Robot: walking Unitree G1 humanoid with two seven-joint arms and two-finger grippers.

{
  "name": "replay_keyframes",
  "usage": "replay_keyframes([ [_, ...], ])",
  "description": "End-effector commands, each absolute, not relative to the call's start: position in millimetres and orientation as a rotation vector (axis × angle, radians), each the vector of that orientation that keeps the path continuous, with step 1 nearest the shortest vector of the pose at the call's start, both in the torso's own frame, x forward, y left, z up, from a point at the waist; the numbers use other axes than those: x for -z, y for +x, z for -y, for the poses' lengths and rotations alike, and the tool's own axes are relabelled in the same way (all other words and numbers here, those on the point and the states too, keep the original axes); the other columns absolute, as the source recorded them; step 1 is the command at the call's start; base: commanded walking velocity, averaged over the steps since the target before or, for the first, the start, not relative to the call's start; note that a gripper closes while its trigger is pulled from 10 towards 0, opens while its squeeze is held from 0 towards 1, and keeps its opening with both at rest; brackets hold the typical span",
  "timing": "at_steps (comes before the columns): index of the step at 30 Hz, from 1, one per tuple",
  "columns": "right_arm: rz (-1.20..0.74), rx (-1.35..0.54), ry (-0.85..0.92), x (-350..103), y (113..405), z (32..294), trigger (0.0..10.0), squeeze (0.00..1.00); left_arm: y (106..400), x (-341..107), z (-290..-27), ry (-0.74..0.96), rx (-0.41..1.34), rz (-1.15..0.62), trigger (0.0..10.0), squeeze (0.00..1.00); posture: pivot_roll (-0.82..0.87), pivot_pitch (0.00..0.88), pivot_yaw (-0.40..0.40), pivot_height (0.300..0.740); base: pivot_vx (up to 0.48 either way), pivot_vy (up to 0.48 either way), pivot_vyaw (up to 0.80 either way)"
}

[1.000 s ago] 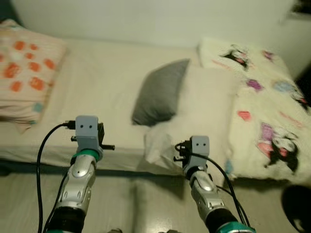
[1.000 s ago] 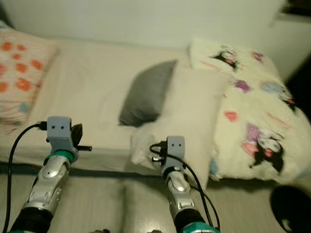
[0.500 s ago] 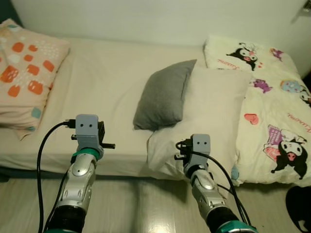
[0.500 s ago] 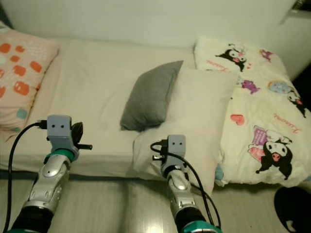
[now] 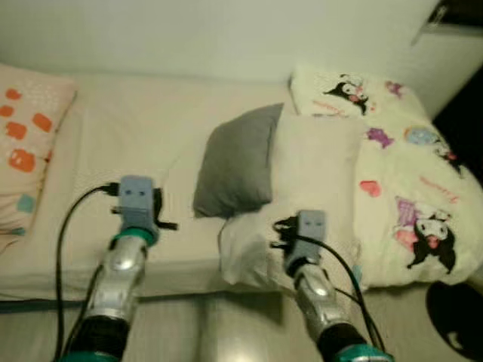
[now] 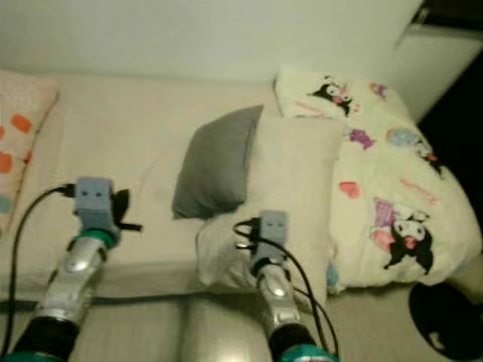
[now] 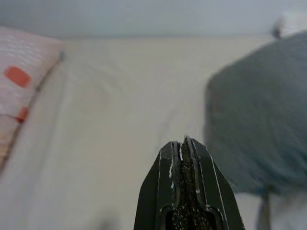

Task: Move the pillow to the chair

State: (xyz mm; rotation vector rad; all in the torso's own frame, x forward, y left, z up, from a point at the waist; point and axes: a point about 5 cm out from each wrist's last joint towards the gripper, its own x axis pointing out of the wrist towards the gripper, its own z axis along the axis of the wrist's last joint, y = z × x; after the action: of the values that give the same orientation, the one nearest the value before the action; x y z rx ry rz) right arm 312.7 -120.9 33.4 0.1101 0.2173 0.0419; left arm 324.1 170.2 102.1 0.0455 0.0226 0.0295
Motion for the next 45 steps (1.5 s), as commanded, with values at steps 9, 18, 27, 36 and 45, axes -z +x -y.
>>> replay_keyframes([
  [9, -0.246, -0.02, 0.066, -27.0, 309.0, 129.4, 10.0, 0.0, 322.7, -92.7, -160.1, 0.051, -0.001, -0.059, 10.0, 0.0, 0.08, 0.022, -0.001, 0.74, 0.3, 0.0, 0.12],
  [18, -0.252, 0.015, 0.097, -26.8, 309.6, 132.7, 10.0, 0.0, 323.0, -92.5, -162.2, 0.054, -0.003, -0.063, 10.0, 0.0, 0.08, 0.024, 0.003, 0.74, 0.293, 0.0, 0.23],
  [27, -0.255, 0.023, 0.096, -26.7, 310.0, 132.5, 10.0, 0.0, 324.9, -91.9, -159.5, 0.07, 0.024, -0.074, 10.0, 0.0, 0.08, 0.021, 0.009, 0.74, 0.129, 0.0, 0.0],
  [36, -0.286, 0.019, 0.116, -22.5, 308.1, 131.3, 10.0, 0.0, 325.0, -88.5, -161.3, 0.09, 0.031, -0.1, 10.0, 0.0, 0.08, 0.028, 0.018, 0.74, 0.0, 0.0, -0.25],
  [45, -0.288, 0.022, 0.103, -20.7, 305.9, 131.8, 10.0, 0.0, 323.4, -86.0, -160.0, 0.093, 0.038, -0.104, 10.0, 0.0, 0.08, 0.031, 0.018, 0.74, 0.0, 0.0, -0.27],
])
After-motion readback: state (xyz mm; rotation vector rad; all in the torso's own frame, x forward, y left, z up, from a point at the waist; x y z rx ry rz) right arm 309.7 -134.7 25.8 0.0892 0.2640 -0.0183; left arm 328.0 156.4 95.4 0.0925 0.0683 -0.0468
